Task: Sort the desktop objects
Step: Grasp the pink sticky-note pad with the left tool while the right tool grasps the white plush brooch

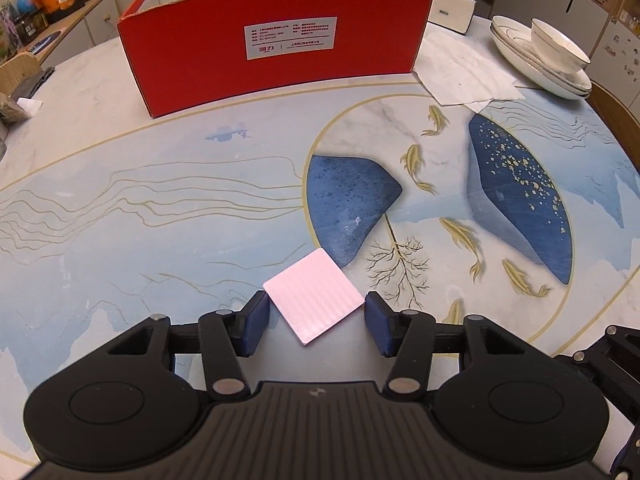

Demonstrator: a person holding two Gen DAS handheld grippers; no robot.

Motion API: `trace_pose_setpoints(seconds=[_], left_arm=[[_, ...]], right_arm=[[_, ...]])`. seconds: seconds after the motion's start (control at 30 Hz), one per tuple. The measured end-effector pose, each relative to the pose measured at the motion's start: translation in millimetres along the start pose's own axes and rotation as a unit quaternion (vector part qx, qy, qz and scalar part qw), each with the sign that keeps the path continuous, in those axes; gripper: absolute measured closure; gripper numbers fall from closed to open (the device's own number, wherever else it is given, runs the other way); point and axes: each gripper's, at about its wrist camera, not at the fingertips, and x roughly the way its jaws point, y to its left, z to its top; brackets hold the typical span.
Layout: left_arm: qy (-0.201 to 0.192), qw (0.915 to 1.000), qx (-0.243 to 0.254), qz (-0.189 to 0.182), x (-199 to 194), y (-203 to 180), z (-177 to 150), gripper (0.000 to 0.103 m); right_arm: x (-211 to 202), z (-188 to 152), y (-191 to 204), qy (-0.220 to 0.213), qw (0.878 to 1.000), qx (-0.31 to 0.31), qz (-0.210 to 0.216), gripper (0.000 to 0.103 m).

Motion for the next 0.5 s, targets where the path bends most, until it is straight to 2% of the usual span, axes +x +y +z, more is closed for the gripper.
trace_pose_setpoints(seconds=[0.5], left_arm=[[0.008, 0.9997, -0.007, -0.021, -9, 10, -3, 0.052]], right_arm=[[-17, 24, -36, -0.032, 0.999, 0.032, -0.021, 0.049]])
